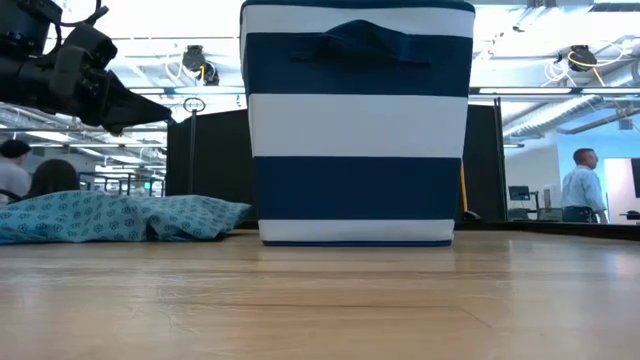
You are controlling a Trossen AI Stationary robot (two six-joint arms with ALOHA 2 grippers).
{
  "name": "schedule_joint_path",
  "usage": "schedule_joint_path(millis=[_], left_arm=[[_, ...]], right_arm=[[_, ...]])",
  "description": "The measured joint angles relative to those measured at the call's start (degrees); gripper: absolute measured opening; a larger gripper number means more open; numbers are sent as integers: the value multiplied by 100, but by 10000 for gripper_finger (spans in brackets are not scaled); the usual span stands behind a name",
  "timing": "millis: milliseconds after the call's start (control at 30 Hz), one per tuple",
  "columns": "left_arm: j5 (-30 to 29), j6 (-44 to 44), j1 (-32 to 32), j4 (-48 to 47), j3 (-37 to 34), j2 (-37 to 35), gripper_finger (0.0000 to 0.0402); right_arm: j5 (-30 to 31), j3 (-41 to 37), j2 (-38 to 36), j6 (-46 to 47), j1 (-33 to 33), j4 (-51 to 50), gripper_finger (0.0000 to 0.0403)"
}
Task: Pick & place medical supplies in basket/bin
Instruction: Return to Home Position
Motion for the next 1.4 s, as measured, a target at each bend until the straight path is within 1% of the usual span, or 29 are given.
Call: schedule_joint_path(millis=[100, 133, 233, 267, 333, 400, 467, 567, 633, 733, 800, 933, 1067, 1200, 1300, 1400], left_arm=[[-219, 75, 0, 5, 0, 1, 35], [-231, 118, 0, 5, 0, 1, 35], [-117, 259, 0, 14, 0, -5, 35], [-50, 306, 0, 39, 0, -20, 35], [22, 369, 0, 205, 0, -26, 35], [149, 483, -4, 333, 0, -25, 35], [410, 613, -33, 509, 0, -23, 35], [658, 782, -151, 753, 0, -26, 19], [638, 892, -224, 917, 0, -55, 6], [531, 1058, -310, 910, 0, -190, 6], [466, 1155, -346, 795, 0, -309, 4], [460, 1374, -361, 693, 0, -546, 6], [662, 1442, -361, 703, 0, -822, 3], [628, 1464, -361, 576, -1, -1138, 4], [507, 1452, -361, 322, 0, -1352, 3], [395, 1409, -361, 215, -2, -1375, 3]], right_arm=[[-298, -1113, -730, 372, -1, 823, 5], [-385, -1467, -967, 548, -1, 1097, 3], [-390, -2411, -1733, 1156, -1, 1804, 3], [-295, -2706, -1984, 1377, -1, 1961, 2], [116, -3254, -2464, 1799, 3, 2070, 1], [253, -3724, -2845, 2070, 47, 2067, 1], [254, -4088, -3198, 2229, 177, 2070, 1], [290, -4531, -3757, 2420, 456, 2624, 1], [430, -4697, -4245, 2426, 564, 2704, 0], [713, -4777, -4995, 2398, 558, 2432, 0], [733, -4785, -5389, 2453, 558, 2119, 0], [698, -4765, -5328, 2272, 559, 1490, 0], [695, -4846, -5397, 2066, 558, 1491, 0], [680, -5195, -5389, 2288, 561, 2074, 0], [666, -5720, -5391, 2729, 615, 2839, 0], [815, -6334, -5390, 3021, 752, 3585, 0]])
